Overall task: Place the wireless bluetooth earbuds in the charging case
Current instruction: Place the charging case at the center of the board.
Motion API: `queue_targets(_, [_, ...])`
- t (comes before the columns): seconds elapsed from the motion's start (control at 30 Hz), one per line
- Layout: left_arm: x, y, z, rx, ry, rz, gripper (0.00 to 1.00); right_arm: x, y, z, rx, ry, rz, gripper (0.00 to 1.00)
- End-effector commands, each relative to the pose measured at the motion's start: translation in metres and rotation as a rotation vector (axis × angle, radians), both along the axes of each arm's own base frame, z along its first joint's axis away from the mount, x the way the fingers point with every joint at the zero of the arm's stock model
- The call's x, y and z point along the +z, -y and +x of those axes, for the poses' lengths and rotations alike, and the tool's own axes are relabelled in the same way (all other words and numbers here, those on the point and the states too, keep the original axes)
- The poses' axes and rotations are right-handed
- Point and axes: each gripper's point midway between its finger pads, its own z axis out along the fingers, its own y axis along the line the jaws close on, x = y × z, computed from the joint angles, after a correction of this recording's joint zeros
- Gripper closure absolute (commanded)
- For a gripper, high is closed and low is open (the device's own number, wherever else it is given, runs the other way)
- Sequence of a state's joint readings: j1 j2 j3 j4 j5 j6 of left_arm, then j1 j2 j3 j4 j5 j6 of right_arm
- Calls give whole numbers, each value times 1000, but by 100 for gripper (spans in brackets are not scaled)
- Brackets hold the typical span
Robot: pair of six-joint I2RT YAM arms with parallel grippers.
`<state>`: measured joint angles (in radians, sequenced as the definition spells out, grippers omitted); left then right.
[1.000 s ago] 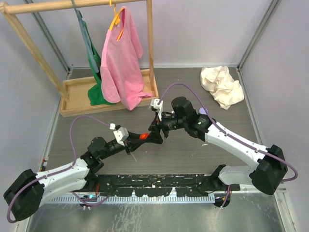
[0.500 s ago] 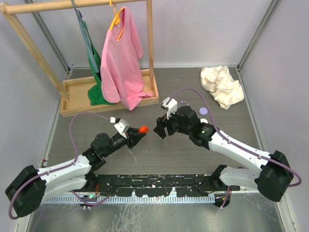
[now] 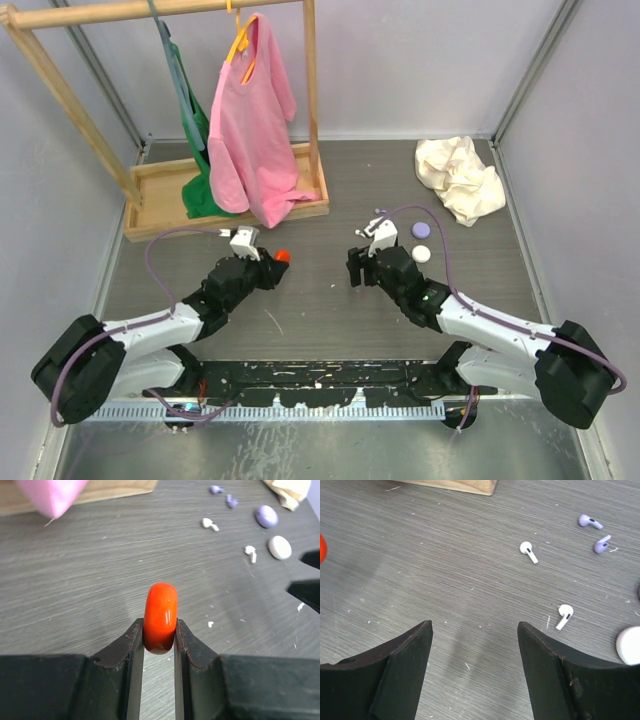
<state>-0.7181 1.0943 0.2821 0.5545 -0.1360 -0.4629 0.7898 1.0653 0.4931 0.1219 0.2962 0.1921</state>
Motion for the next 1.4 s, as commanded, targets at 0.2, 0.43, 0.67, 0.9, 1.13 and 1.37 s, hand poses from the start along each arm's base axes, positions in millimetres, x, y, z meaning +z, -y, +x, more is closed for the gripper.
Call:
queue_targets(0.2, [-26,-31,40,279,-284,-267,83,34,50,14,-271,221,117,26])
queue_targets(0.43, [-57,-52,46,409,-419,-295,80,33,57,13,-301,240,128,26])
queue_targets(0.67, [-78,-63,52,484,-515,-354,76,29,54,14,-288,225,113,26])
queue_targets(0.9, [-90,-68,48,509,-607,-391,62,28,53,14,-282,226,112,26])
queue_targets(1.13, [-90,-91,33,595,-637,-321,48,27,52,14,-274,226,109,26])
queue_targets(1.37, [-74,-109,22,627,-632,-198,32,26,50,14,-267,225,105,26])
